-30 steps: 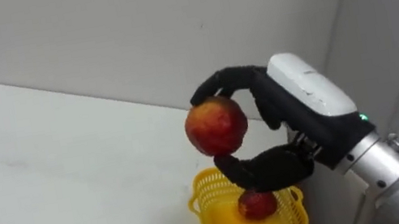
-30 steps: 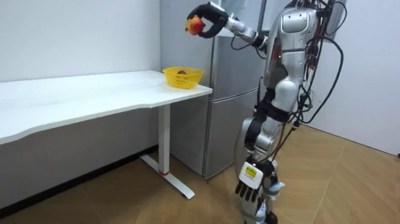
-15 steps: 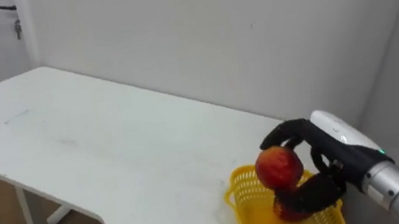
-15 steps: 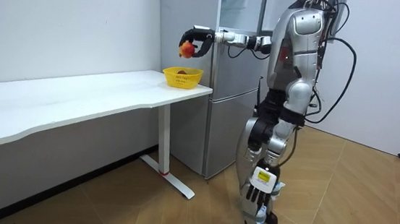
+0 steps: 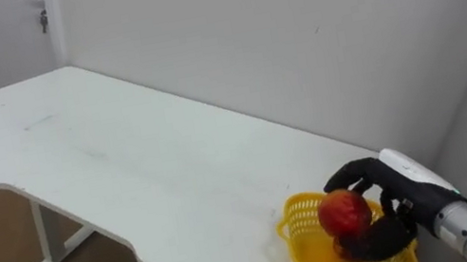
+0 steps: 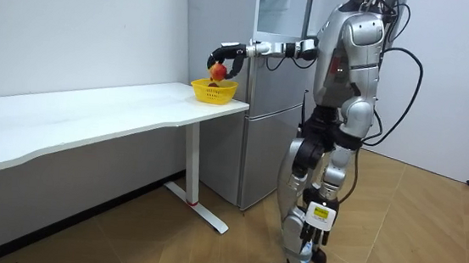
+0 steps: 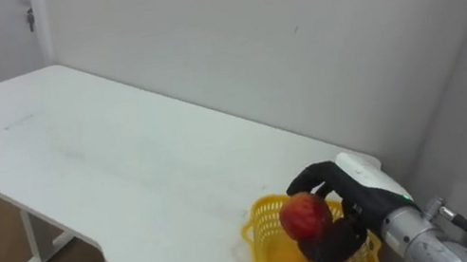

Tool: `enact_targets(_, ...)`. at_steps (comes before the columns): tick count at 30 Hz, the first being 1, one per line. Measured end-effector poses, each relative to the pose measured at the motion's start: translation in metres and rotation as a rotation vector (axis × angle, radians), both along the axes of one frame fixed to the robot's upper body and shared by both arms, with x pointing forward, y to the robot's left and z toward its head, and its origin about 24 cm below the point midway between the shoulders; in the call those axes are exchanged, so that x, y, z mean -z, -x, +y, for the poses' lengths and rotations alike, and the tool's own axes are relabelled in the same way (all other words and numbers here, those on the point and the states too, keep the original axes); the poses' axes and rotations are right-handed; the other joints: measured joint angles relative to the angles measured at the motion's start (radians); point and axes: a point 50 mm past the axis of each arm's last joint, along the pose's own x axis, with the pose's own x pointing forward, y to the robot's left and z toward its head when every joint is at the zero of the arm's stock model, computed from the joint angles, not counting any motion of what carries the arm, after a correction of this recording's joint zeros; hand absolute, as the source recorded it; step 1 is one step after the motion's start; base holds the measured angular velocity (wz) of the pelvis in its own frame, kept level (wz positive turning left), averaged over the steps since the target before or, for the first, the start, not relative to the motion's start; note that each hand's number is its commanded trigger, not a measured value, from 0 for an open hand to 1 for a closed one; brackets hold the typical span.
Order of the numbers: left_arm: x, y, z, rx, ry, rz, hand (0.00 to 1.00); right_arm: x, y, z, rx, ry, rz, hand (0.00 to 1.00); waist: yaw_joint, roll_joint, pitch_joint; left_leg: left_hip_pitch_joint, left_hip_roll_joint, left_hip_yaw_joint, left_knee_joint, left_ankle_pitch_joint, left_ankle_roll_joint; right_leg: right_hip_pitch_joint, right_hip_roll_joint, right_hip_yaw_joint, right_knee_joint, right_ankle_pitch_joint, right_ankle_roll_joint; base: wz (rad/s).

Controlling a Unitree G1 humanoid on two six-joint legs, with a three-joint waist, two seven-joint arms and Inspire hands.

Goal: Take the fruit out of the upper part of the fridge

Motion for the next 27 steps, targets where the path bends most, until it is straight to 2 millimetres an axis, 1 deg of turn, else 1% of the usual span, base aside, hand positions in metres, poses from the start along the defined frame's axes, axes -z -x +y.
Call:
enact_targets(3,0.0,0.0,0.0,-0.001,0.002,0.001,0.0,0.001,0.0,-0.001,-0.002,-0.009,0.022,0.0,-0.001,0.0,-0.0004,-0.008,0.0,0.0,0.004,0.0,0.0,-0.004,0.001,0.0,0.0,0.0,0.0,0.0)
enact_targets(4,0.0,0.0,0.0,-0.001,0.006,0.003,0.0,0.001,0.0,-0.001,-0.007,-0.014,0.031,0.0,-0.001,0.0,-0.0017,-0.012,0.0,-0.001,0.006,0.0,-0.001,-0.006,0.001,0.0,0.0,0.0,0.0,0.0)
enact_targets(6,0.0,0.001,0.0,-0.004,0.014,0.01,0.0,0.001,0.0,-0.001,-0.015,-0.016,0.042,0.0,0.001,0.0,-0.0064,-0.015,-0.001,0.0,0.01,0.0,-0.001,-0.01,0.001,0.001,0.0,0.0,0.0,0.0)
enact_targets(8,0.0,0.004,0.0,-0.006,0.014,0.018,0.0,0.002,0.0,-0.001,-0.02,-0.018,0.051,0.0,0.0,0.005,-0.0099,-0.016,-0.001,0.0,0.017,0.0,-0.001,-0.009,0.001,0.0,0.001,0.0,0.0,0.0)
enact_targets(10,-0.001,0.006,0.0,-0.006,0.012,0.018,0.0,0.002,0.0,-0.001,-0.024,-0.018,0.059,0.0,0.0,0.009,-0.016,-0.015,-0.001,-0.001,0.018,0.0,-0.001,-0.008,0.001,0.0,0.001,0.0,0.0,0.0)
enact_targets(11,-0.001,0.006,0.0,-0.005,0.012,0.018,0.0,0.002,0.0,-0.001,-0.024,-0.018,0.06,0.0,0.0,0.009,-0.0164,-0.015,-0.001,-0.001,0.019,0.0,-0.001,-0.007,0.001,0.0,0.001,0.0,0.0,0.0)
enact_targets(14,-0.001,0.005,0.0,-0.003,0.013,0.014,0.0,0.002,0.0,-0.001,-0.024,-0.018,0.06,0.0,0.0,0.015,-0.0137,-0.008,-0.001,0.003,0.019,0.0,-0.001,-0.002,0.001,0.009,0.001,0.0,0.0,-0.01)
enact_targets(18,-0.001,0.003,0.0,-0.002,0.008,0.011,0.0,0.001,0.0,0.0,-0.026,-0.019,0.056,0.0,-0.007,0.028,-0.0045,-0.006,-0.001,0.002,0.02,0.0,-0.001,0.003,0.001,0.012,0.0,0.0,0.0,-0.01)
enact_targets(20,-0.001,0.002,0.0,-0.001,0.005,0.008,0.0,0.0,0.0,0.001,-0.029,-0.019,0.052,0.0,-0.013,0.032,-0.0021,-0.007,-0.001,0.007,0.02,0.0,-0.001,0.003,0.001,0.014,0.001,0.0,0.0,0.0)
enact_targets(22,-0.001,0.002,0.0,-0.001,0.001,0.005,0.0,-0.001,0.0,0.001,-0.032,-0.026,0.049,0.0,-0.027,0.035,-0.0032,-0.006,-0.001,0.014,0.02,0.0,-0.001,0.003,0.001,0.021,0.001,0.0,0.0,-0.02)
enact_targets(26,-0.001,0.002,0.0,0.0,-0.006,0.005,0.0,-0.008,0.001,0.006,-0.053,-0.067,0.024,0.0,-0.037,0.045,-0.0056,0.002,0.0,0.024,0.021,0.0,-0.001,0.003,0.001,0.025,0.001,0.0,0.0,-0.08)
enact_targets(27,0.0,0.003,-0.001,-0.001,-0.006,0.006,0.0,-0.01,0.002,0.008,-0.061,-0.083,0.016,0.0,-0.041,0.052,-0.0091,0.004,0.0,0.027,0.021,0.0,-0.001,0.004,0.0,0.027,0.001,0.0,0.0,-0.07)
